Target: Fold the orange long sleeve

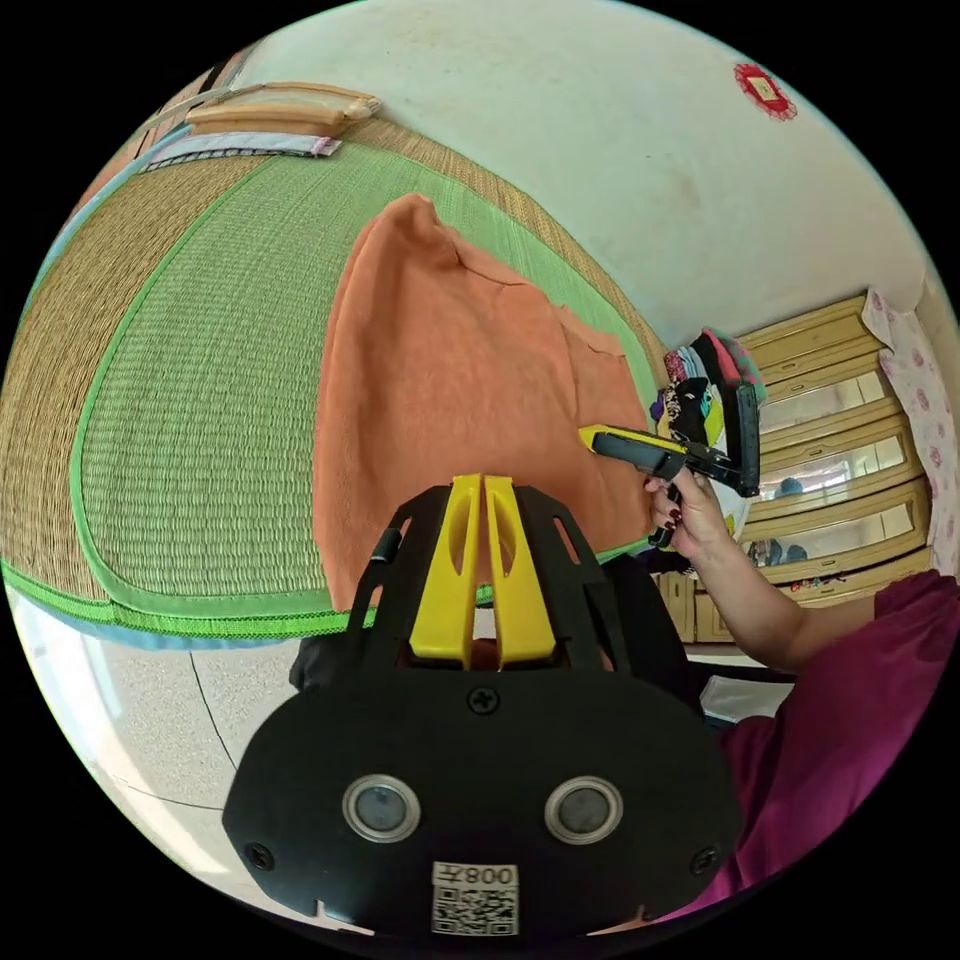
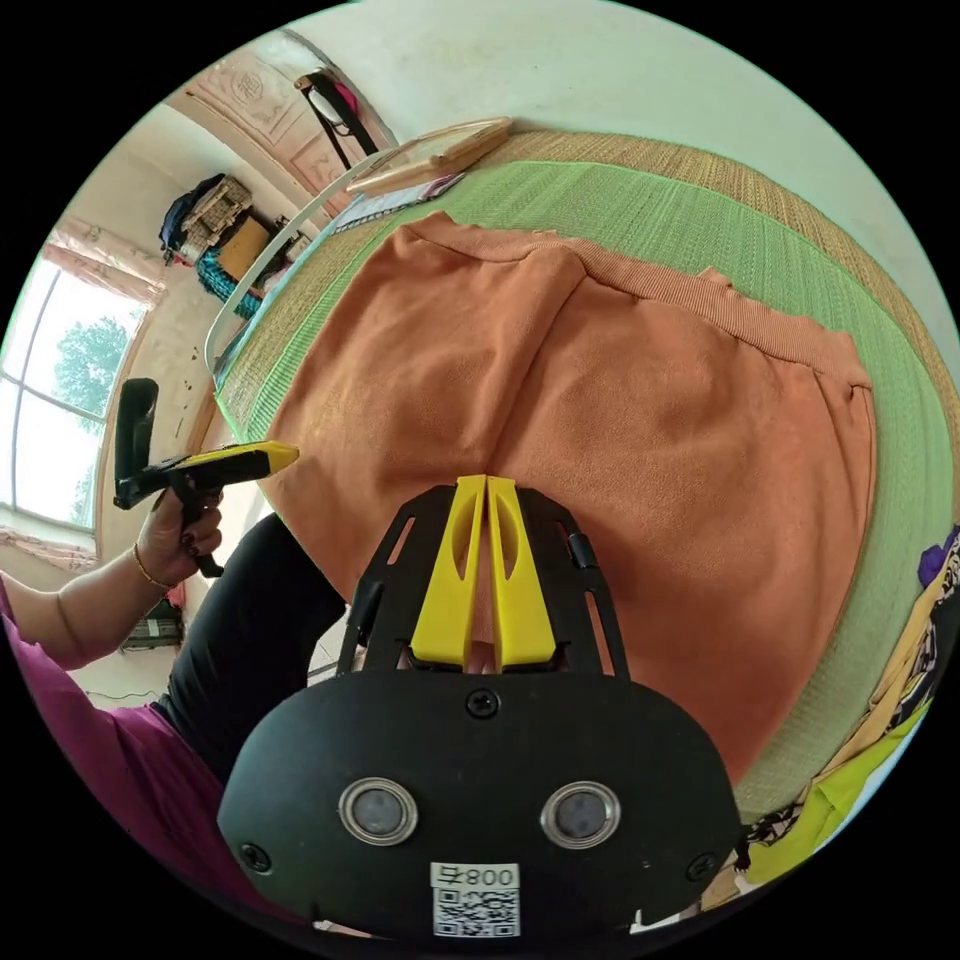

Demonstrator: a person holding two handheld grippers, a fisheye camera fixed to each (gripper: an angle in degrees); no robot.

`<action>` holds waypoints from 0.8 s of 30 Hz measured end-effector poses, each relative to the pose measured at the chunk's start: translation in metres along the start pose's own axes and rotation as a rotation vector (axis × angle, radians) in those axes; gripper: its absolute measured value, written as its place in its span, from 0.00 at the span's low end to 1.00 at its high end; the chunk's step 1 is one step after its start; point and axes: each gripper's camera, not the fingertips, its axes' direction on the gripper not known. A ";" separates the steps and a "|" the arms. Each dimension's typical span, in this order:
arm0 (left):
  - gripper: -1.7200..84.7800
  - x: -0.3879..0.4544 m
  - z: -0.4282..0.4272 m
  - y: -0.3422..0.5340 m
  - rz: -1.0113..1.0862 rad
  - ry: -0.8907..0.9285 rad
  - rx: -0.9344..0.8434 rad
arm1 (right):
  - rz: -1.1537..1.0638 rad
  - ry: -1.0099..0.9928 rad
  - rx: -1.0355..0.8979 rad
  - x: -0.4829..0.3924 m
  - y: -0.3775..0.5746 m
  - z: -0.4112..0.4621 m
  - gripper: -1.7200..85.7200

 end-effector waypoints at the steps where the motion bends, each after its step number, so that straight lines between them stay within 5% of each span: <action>1: 0.03 0.005 0.001 0.000 0.019 0.003 -0.001 | -0.012 0.004 0.037 -0.003 -0.004 -0.011 0.02; 8: 0.02 0.037 0.034 0.008 0.179 0.022 -0.110 | 0.024 0.053 0.127 0.019 -0.088 -0.015 0.02; 13: 0.02 0.044 0.053 0.016 0.217 -0.030 -0.170 | 0.063 0.082 -0.044 0.043 -0.145 0.048 0.02; 24: 0.02 0.025 0.026 0.044 0.180 -0.042 -0.175 | -0.043 -0.026 0.055 -0.004 -0.051 -0.018 0.02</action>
